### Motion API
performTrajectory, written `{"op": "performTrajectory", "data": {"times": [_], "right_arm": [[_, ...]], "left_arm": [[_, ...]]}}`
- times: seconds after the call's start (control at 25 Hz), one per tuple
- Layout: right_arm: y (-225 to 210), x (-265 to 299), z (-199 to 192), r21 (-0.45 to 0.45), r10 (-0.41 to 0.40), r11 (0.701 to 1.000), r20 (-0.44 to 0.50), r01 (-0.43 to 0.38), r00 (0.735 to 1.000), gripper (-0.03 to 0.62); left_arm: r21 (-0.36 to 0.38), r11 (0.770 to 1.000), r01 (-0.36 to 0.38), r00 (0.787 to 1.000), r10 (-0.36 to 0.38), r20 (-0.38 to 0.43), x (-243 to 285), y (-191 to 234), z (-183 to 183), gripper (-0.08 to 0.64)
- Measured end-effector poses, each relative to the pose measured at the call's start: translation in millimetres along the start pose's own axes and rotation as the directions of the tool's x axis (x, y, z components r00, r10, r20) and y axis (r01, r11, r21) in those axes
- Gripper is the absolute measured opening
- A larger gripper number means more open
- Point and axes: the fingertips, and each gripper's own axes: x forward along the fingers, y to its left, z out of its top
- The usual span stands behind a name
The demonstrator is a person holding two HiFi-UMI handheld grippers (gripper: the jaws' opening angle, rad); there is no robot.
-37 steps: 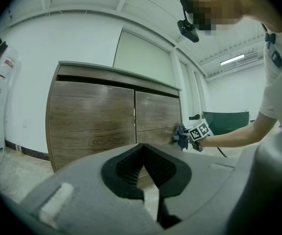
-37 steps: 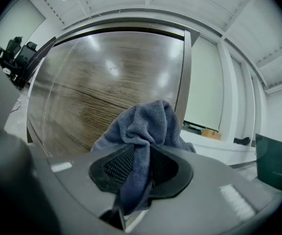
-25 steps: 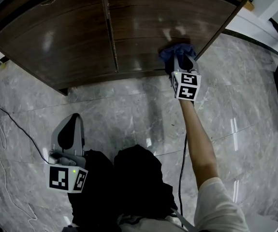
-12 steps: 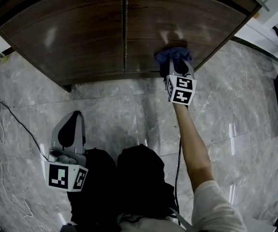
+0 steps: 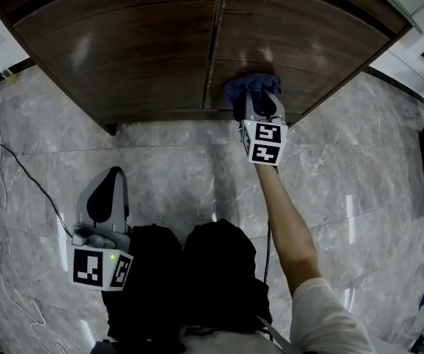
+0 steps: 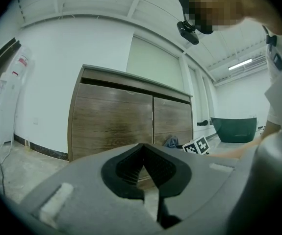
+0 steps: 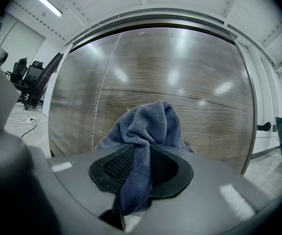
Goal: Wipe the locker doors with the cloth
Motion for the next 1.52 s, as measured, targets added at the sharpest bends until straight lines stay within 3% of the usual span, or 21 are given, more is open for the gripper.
{"op": "performTrajectory", "data": {"times": [0.48, 0.72, 1.0, 1.52], "right_arm": [[89.8, 14.1, -1.4, -0.115, 0.150, 0.982, -0.011, -0.151, 0.989, 0.094], [114.3, 21.8, -33.8, -0.181, 0.204, 0.960, -0.083, -0.216, 0.975, 0.094], [90.2, 22.6, -67.9, -0.222, 0.199, 0.948, -0.145, -0.228, 0.969, 0.094], [10.8, 10.9, -92.0, -0.233, 0.110, 0.961, -0.177, -0.151, 0.978, 0.094]], "left_arm": [[-0.007, 0.999, -0.042, 0.999, 0.042, 0.000, -14.8, 24.2, -1.7, 0.002], [-0.003, 0.998, -0.057, 0.998, 0.057, -0.006, -16.8, 30.1, -2.4, 0.002], [0.006, 0.998, -0.059, 0.998, 0.059, -0.017, -13.0, 28.6, -4.4, 0.002], [0.022, 0.999, -0.024, 0.999, 0.025, -0.032, 2.8, 4.8, -3.9, 0.002]]}}
